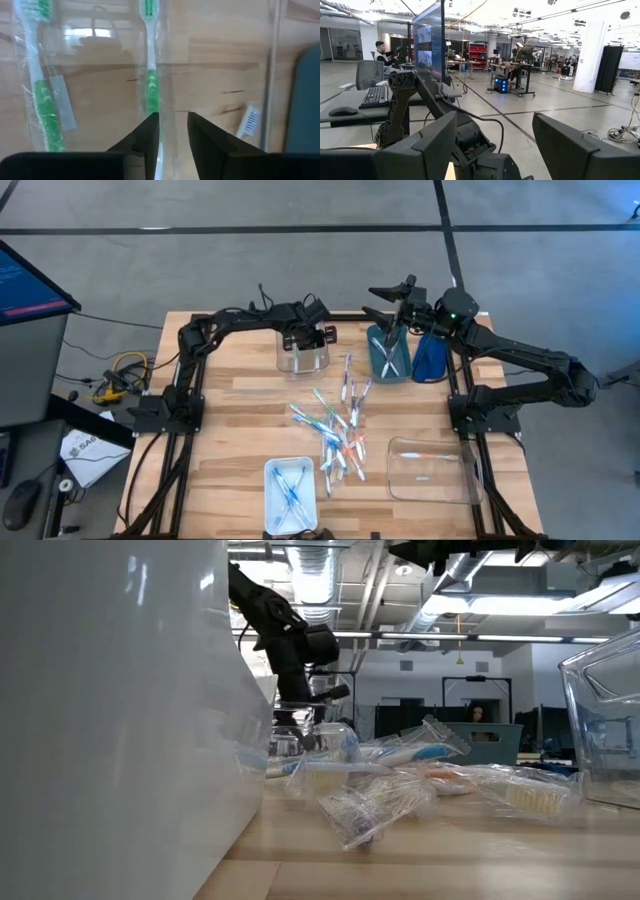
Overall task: Pick & Place Toothbrushes
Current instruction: Put the purple toothbrush into the green bin
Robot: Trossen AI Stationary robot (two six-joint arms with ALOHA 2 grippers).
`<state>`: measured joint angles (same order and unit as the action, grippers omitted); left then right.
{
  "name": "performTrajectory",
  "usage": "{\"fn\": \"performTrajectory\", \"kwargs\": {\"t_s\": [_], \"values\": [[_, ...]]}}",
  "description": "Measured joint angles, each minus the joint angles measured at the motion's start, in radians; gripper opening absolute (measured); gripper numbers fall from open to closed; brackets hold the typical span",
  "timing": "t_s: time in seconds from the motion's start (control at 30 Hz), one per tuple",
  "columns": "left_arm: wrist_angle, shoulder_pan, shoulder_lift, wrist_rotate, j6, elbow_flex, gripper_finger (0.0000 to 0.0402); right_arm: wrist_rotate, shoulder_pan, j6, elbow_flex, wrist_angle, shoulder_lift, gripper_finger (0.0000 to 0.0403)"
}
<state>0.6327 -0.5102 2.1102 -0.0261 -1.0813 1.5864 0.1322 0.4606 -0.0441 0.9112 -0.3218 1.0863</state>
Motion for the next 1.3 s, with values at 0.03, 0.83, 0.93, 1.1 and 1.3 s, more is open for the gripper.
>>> {"fn": "performTrajectory", "kwargs": {"t_s": [0.03, 0.83, 0.93, 1.1, 1.3], "values": [[0.004, -0.001, -0.005, -0.007, 0.001, 0.000, 0.0096, 0.000, 0.000, 0.000, 0.000, 0.001, 0.000, 0.0255], [0.031, 0.017, -0.252, 0.103, 0.111, 0.001, 0.0097, 0.000, 0.000, 0.000, 0.000, 0.062, -0.025, 0.0255], [0.024, 0.034, -0.286, 0.173, 0.178, 0.001, 0.0097, 0.000, 0.000, 0.000, 0.000, 0.079, -0.029, 0.0255], [-0.002, 0.090, -0.314, 0.380, 0.316, 0.001, 0.0097, 0.000, 0.000, 0.016, 0.000, 0.125, -0.045, 0.0255], [-0.012, 0.147, -0.320, 0.487, 0.403, 0.001, 0.0097, 0.000, -0.005, 0.018, 0.000, 0.257, -0.104, 0.0255]]}}
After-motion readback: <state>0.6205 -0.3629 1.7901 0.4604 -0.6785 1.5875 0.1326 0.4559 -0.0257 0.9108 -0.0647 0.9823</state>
